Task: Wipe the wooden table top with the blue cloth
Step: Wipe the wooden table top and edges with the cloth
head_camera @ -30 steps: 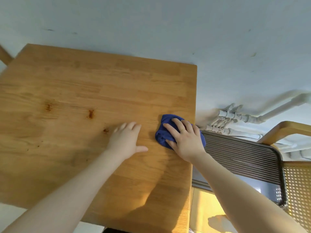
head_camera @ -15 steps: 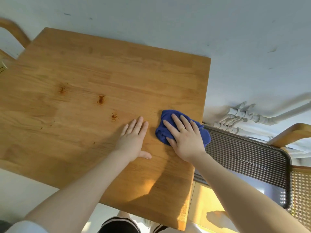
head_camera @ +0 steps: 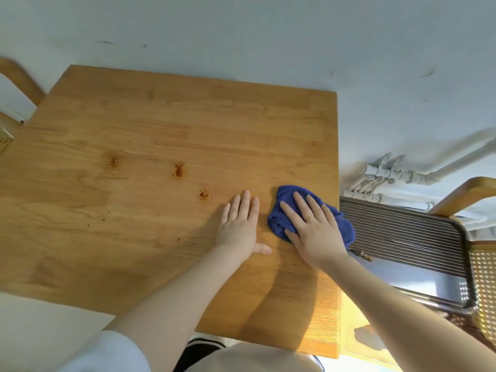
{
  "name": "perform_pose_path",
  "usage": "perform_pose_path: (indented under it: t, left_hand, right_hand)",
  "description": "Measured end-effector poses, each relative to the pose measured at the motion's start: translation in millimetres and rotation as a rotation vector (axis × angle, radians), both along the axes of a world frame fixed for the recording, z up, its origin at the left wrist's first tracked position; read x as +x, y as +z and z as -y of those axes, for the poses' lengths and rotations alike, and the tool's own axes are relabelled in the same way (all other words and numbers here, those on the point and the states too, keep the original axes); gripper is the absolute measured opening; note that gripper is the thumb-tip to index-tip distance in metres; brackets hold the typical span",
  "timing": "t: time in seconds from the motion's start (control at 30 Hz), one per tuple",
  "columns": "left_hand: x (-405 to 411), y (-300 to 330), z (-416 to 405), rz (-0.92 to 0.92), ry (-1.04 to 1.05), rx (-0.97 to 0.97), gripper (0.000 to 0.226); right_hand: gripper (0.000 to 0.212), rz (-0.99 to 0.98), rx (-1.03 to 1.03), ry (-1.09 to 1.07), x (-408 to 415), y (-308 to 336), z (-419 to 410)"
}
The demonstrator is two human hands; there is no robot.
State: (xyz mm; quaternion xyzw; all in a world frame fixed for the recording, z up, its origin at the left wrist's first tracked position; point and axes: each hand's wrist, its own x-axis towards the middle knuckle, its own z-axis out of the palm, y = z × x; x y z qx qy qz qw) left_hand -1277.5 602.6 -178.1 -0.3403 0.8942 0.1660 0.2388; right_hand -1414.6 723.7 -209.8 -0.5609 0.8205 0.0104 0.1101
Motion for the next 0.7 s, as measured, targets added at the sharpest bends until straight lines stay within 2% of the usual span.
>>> perform_pose_path:
  t: [0.13,0.23,0.3,0.5,0.57,0.63,0.7]
  left_hand:
    - [1,-3,1,-0.033,0.008,0.005,0.116]
    - [3,-9,4,-0.059,0.001,0.008,0.118]
    - [5,-9,3,-0.079,0.009,-0.012,0.117]
    - [9,-4,3,-0.139,-0.017,-0.065,0.117]
    - [6,-4,6,-0.155,-0.025,-0.061,0.117]
    - [4,-2,9,-0.165,-0.024,-0.023,0.116]
    - [6,4,16,-0.213,-0.002,0.032,0.113]
  right_hand:
    - [0.058,0.010,0.013,0.020,-20,1,22]
    - [0.050,0.031,-0.037,-0.213,-36,-4,61]
    - [0.048,0.031,-0.061,-0.296,-32,-6,72]
    - [0.053,0.053,-0.120,-0.102,31,-1,23]
    - [0.052,0.066,-0.103,-0.062,25,-1,24]
    - [0.051,0.056,-0.107,-0.091,7,-1,41]
    - [0.047,0.067,-0.072,-0.215,-8,-2,65]
